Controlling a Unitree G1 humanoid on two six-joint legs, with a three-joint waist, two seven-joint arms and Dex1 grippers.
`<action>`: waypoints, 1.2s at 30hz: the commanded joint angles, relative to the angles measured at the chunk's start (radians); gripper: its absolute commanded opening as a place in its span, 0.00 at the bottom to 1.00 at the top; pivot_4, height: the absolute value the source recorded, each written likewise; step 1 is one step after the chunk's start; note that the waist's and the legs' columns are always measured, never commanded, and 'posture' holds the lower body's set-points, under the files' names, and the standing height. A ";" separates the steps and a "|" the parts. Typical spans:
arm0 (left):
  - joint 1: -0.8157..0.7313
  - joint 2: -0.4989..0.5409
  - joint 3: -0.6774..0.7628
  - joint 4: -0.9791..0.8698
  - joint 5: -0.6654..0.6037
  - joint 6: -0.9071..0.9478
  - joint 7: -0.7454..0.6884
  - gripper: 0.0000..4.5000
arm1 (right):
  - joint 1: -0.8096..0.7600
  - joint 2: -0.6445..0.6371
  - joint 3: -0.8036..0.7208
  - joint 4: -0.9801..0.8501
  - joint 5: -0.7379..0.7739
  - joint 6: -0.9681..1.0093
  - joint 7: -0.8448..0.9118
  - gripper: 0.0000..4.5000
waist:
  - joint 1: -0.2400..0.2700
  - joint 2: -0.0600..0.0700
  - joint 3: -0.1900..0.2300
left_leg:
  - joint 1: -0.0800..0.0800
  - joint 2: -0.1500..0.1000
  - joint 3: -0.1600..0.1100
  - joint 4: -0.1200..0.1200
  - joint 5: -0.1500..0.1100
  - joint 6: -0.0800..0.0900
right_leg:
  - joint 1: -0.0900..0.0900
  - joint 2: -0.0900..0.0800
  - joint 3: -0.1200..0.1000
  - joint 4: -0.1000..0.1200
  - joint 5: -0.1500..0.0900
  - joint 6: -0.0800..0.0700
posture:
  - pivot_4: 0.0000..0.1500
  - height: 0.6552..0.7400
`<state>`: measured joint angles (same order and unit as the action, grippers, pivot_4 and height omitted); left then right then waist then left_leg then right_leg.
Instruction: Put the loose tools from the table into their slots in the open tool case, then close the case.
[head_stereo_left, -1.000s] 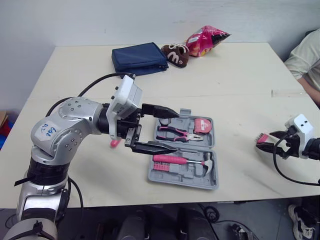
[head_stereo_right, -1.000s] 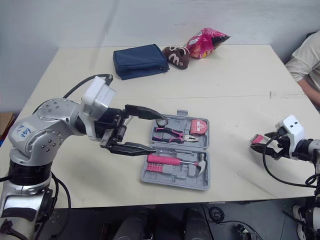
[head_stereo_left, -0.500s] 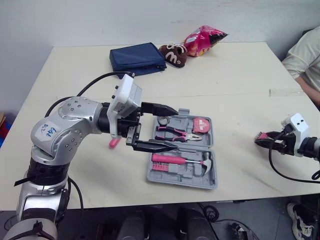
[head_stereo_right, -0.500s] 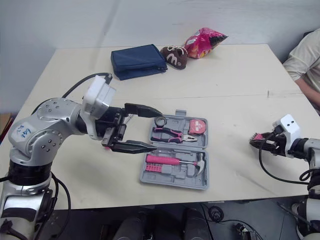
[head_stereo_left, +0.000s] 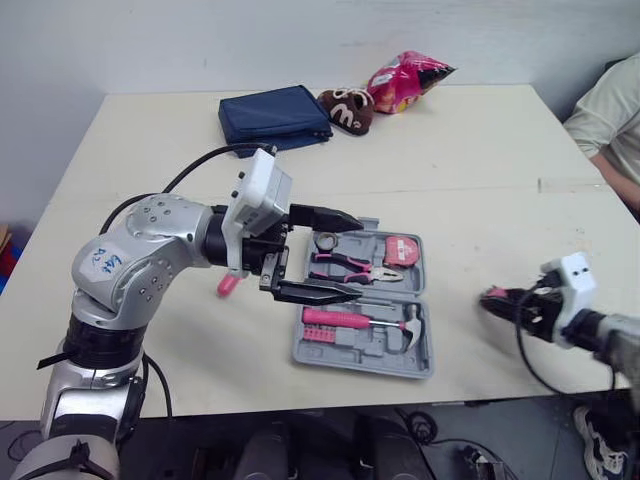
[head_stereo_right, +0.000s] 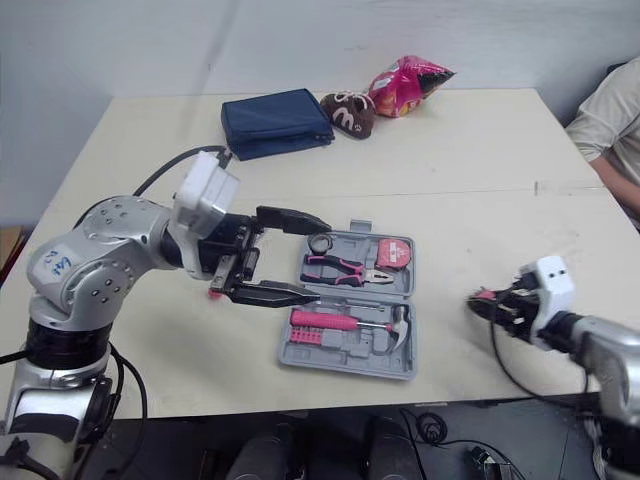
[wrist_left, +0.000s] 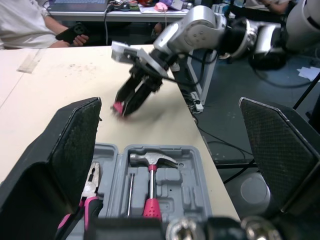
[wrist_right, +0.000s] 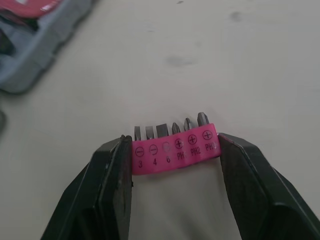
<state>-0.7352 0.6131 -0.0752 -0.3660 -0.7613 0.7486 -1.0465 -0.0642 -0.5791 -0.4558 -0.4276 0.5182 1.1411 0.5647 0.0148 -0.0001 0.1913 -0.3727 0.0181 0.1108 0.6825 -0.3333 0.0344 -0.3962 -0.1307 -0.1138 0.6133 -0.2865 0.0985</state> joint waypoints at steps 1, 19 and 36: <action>-0.021 -0.012 -0.017 0.011 0.012 -0.030 -0.028 1.00 | -0.025 0.083 -0.081 -0.216 -0.021 0.185 -0.210 0.48 | 0.003 0.000 0.000 | 0.000 0.000 0.000 0.000 0.000 0.000 | 0.000 0.000 0.000 0.000 0.000 0.000 | 1.00 0.93; -0.059 -0.044 -0.054 0.064 0.059 -0.067 -0.092 1.00 | -0.025 0.283 -0.117 -0.371 -0.101 0.378 -0.386 0.98 | -0.004 0.000 0.000 | -0.002 -0.002 0.003 -0.001 0.000 0.003 | -0.003 0.005 0.002 0.002 0.000 0.000 | 1.00 0.93; -0.062 -0.030 -0.043 0.034 0.059 -0.047 -0.081 1.00 | 0.018 -0.453 0.114 0.589 -0.193 -0.888 0.736 0.98 | -0.019 -0.010 0.005 | 0.003 -0.004 0.007 -0.001 -0.003 0.010 | 0.002 0.005 0.004 -0.007 0.002 0.008 | 1.00 0.93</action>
<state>-0.7791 0.5749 -0.1363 -0.3017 -0.6941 0.7012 -1.1312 -0.0188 -1.0128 -0.3654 0.0758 0.3548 0.3492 1.2604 -0.0038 -0.0097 0.1964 -0.3699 0.0143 0.1189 0.6819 -0.3359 0.0439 -0.3947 -0.1259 -0.1095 0.6073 -0.2846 0.1064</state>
